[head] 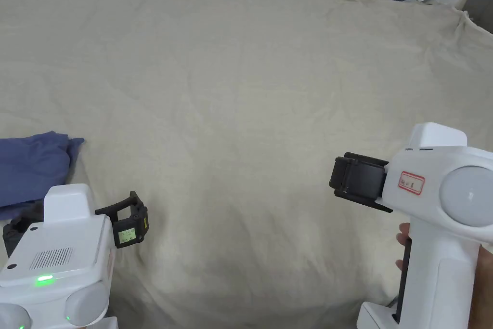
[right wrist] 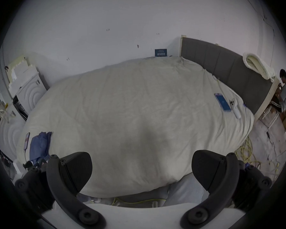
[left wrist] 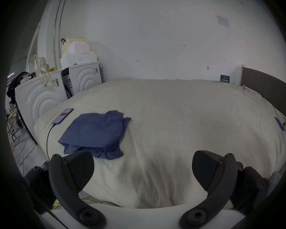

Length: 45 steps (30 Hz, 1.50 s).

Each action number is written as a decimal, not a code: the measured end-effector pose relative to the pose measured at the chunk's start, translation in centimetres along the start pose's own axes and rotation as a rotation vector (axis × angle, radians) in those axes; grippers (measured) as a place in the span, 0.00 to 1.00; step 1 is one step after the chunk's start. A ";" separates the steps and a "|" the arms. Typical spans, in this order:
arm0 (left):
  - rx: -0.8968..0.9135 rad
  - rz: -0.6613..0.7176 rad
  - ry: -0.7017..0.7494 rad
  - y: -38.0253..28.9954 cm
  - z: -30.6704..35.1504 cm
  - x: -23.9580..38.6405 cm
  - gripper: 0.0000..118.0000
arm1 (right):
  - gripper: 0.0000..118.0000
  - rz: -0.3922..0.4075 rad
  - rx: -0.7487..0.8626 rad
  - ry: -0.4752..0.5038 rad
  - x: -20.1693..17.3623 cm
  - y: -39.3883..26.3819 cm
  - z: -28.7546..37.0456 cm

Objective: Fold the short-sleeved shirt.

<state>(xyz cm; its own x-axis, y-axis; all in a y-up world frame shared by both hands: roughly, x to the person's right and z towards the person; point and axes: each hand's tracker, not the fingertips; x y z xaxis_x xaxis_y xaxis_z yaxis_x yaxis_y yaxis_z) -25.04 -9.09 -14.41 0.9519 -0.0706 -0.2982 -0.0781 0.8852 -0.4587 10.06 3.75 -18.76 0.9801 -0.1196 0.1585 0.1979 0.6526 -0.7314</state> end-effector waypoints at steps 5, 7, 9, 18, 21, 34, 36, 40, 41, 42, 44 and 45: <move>-0.023 0.004 0.068 -1.0 -0.5 -1.2 1.00 | 1.00 -0.008 0.068 0.074 1.0 -0.7 -0.3; -0.043 0.003 0.090 -1.6 -0.9 -1.7 1.00 | 1.00 0.061 0.081 0.043 1.7 -1.3 -0.7; -0.069 0.010 0.118 -2.4 -1.2 -2.3 1.00 | 1.00 0.119 0.100 0.006 3.0 -2.5 -2.0; -0.081 0.148 0.168 -3.1 -1.1 -4.1 1.00 | 1.00 0.169 0.254 -0.384 9.2 -10.8 -8.6; -0.103 0.154 0.163 -3.1 -1.4 -4.0 1.00 | 1.00 0.084 0.243 -0.394 10.6 -12.9 -8.9; -0.093 0.182 0.131 -3.3 -1.0 -4.5 1.00 | 1.00 -0.145 0.356 -0.321 14.2 -13.5 -5.8; -0.098 0.182 0.132 -3.3 -1.2 -4.4 1.00 | 1.00 -0.120 0.359 -0.334 13.8 -13.7 -5.6; -0.121 0.152 0.129 -3.2 -1.6 -4.0 1.00 | 1.00 -0.117 0.395 -0.335 13.1 -14.0 -5.5; -0.122 0.148 0.128 -3.2 -1.6 -3.9 1.00 | 1.00 -0.099 0.392 -0.361 13.0 -14.0 -5.5; -0.119 0.148 0.128 -3.3 -1.5 -3.9 1.00 | 1.00 -0.099 0.391 -0.366 12.8 -14.0 -5.5; -0.102 0.149 0.129 -3.3 -1.3 -3.8 1.00 | 1.00 -0.098 0.394 -0.363 12.8 -13.9 -5.6; -0.100 0.148 0.133 -3.3 -1.3 -3.8 1.00 | 1.00 -0.093 0.394 -0.362 12.8 -13.9 -5.6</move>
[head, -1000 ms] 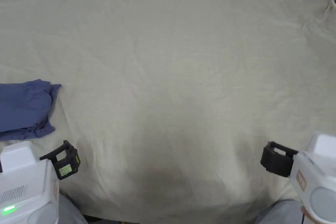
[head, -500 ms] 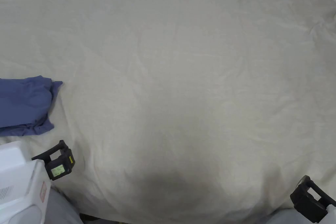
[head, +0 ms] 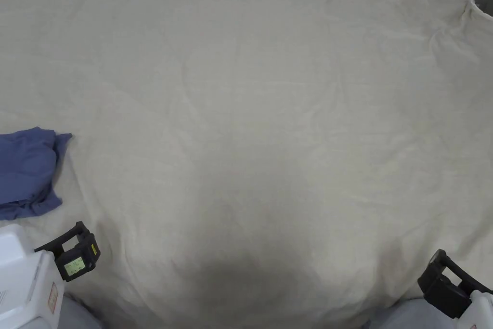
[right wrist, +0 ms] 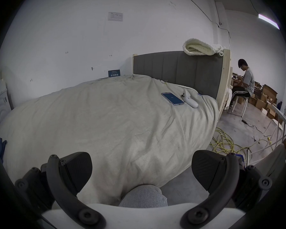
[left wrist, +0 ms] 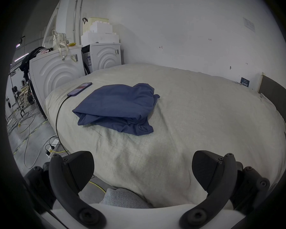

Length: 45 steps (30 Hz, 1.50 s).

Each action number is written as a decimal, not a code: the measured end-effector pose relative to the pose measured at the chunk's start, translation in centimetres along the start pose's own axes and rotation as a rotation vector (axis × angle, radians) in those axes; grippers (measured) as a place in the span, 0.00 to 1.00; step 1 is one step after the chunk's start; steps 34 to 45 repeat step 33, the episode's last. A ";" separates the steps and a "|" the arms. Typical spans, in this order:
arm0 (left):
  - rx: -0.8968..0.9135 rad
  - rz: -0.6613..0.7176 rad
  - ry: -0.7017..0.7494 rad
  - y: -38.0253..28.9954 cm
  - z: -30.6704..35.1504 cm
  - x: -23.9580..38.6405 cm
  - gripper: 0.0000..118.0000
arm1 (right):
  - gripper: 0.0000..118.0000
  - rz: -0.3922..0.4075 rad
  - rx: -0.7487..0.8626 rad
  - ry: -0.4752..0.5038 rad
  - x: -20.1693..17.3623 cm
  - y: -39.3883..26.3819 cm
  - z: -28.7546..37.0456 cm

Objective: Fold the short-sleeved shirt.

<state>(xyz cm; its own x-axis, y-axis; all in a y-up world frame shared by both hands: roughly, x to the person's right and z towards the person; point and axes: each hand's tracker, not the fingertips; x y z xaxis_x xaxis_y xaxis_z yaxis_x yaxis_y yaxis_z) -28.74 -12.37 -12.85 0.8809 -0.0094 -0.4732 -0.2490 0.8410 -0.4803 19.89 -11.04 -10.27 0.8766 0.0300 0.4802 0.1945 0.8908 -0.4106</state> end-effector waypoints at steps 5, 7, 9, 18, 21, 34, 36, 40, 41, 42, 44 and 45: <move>0.009 -0.006 0.001 -0.1 0.2 0.1 1.00 | 1.00 0.018 -0.011 0.004 -0.3 0.1 -0.1; 0.025 -0.004 0.004 -0.2 0.5 0.1 1.00 | 1.00 0.028 -0.006 0.005 -0.4 0.0 -0.1; 0.034 -0.002 -0.001 -0.3 0.7 0.1 1.00 | 1.00 0.037 -0.006 0.004 -0.6 0.1 -0.1; 0.055 -0.010 -0.001 -0.5 0.9 0.2 1.00 | 1.00 0.074 -0.017 0.008 -1.2 -0.1 -0.4; 0.058 -0.013 -0.002 -0.5 1.0 0.2 1.00 | 1.00 0.095 -0.016 0.006 -1.6 -0.2 -0.3; 0.049 -0.034 -0.006 -0.6 0.9 0.5 1.00 | 1.00 0.157 -0.015 0.019 -2.7 -0.3 -0.1; 0.049 -0.034 -0.006 -0.6 0.9 0.5 1.00 | 1.00 0.157 -0.015 0.019 -2.7 -0.3 -0.1; 0.049 -0.034 -0.006 -0.6 0.9 0.5 1.00 | 1.00 0.157 -0.015 0.019 -2.7 -0.3 -0.1; 0.049 -0.034 -0.006 -0.6 0.9 0.5 1.00 | 1.00 0.157 -0.015 0.019 -2.7 -0.3 -0.1; 0.049 -0.034 -0.006 -0.6 0.9 0.5 1.00 | 1.00 0.157 -0.015 0.019 -2.7 -0.3 -0.1; 0.049 -0.034 -0.006 -0.6 0.9 0.5 1.00 | 1.00 0.157 -0.015 0.019 -2.7 -0.3 -0.1; 0.049 -0.034 -0.006 -0.6 0.9 0.5 1.00 | 1.00 0.157 -0.015 0.019 -2.7 -0.3 -0.1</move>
